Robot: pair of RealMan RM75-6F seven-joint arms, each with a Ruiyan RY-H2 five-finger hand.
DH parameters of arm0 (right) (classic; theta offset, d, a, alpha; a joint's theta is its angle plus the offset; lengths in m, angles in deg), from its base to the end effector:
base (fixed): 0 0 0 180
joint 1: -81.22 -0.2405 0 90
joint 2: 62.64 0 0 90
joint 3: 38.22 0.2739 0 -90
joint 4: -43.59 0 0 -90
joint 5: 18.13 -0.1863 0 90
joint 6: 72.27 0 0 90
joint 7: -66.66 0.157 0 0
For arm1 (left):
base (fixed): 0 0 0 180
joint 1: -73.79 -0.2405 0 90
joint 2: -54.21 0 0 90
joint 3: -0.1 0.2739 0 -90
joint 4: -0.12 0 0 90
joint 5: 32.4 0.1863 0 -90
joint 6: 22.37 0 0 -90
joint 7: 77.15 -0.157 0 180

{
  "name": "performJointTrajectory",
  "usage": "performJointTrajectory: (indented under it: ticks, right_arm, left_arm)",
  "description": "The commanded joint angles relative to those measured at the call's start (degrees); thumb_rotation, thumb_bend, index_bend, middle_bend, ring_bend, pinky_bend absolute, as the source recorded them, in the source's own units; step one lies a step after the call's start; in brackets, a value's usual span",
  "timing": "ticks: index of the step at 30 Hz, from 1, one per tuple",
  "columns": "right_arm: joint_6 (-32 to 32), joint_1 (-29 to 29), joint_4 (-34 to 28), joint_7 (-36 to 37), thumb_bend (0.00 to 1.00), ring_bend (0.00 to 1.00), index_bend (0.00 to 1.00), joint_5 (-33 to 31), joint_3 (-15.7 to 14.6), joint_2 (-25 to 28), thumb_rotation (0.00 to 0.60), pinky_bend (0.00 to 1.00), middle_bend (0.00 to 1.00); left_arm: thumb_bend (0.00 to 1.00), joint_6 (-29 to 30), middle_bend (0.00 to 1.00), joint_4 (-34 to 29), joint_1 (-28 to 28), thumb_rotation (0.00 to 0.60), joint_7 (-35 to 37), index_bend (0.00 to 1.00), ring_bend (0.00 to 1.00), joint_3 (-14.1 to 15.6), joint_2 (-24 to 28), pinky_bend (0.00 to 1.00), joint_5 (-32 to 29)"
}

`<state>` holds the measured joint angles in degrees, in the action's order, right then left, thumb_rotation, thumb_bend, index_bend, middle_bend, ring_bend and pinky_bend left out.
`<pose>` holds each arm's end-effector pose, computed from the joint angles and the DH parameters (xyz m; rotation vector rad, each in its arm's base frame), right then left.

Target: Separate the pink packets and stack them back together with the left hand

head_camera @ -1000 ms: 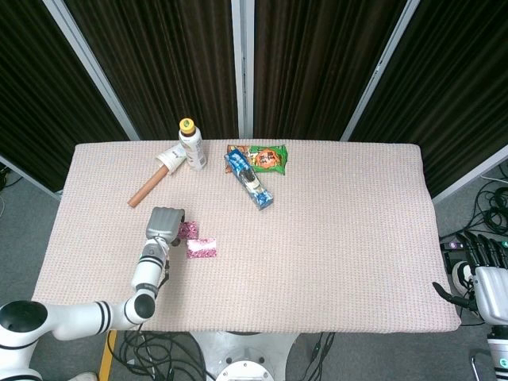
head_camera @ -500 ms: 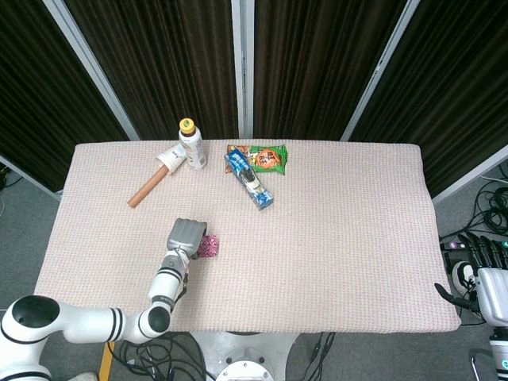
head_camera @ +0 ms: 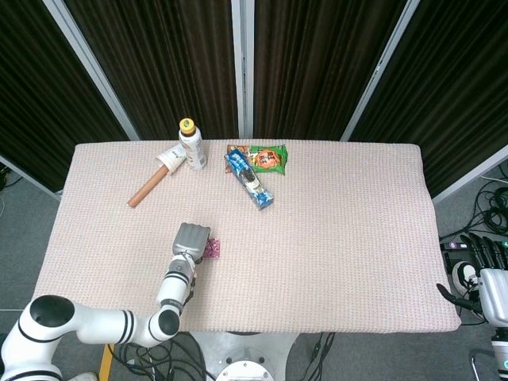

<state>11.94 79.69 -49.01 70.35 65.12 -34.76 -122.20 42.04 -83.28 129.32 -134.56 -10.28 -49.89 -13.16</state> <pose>-0.3373 -0.1761 0.2175 1.3087 -0.9477 0.8350 -0.1352 0.3536 -0.0837 -1.8408 -1.0025 -0.3786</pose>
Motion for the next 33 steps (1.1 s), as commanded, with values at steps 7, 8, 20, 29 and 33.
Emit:
performJointTrajectory:
  ticks: [7,8,20,29,33]
  right_arm:
    - [-0.1,0.0,0.3,0.2,0.09,0.00,0.09,-0.1,0.0,-0.1,0.442,0.00,0.06]
    - [-0.1,0.0,0.3,0.2,0.09,0.00,0.09,-0.1,0.1,-0.1,0.441,0.00,0.06]
    - [-0.1,0.0,0.2,0.1,0.09,0.00,0.09,-0.2,0.1,0.0,0.441,0.00,0.06]
    - [0.0,0.1,0.1,-0.1,0.09,0.00,0.09,-0.1,0.1,0.0,0.439,0.00,0.06]
    - [0.1,0.2,0.0,-0.1,0.09,0.00,0.09,-0.1,0.1,0.1,0.440,0.00,0.06]
  left_arm:
    - [0.26,-0.2,0.90,1.3,0.3,0.600,-0.5,0.46,0.87,-0.3,-0.8,0.91,-0.7]
    - [0.26,-0.2,0.90,1.4,0.3,0.600,-0.5,0.46,0.87,-0.4,-0.8,0.91,-0.6]
    - [0.26,-0.4,0.90,2.0,0.1,0.600,-0.9,0.44,0.87,-0.2,-0.6,0.91,-0.5]
    - [0.26,-0.8,0.89,2.2,0.0,0.600,-1.1,0.43,0.87,-0.1,-0.8,0.90,-1.0]
    - [0.26,-0.8,0.89,2.5,0.0,0.600,-1.2,0.41,0.87,-0.1,-0.9,0.91,-1.0]
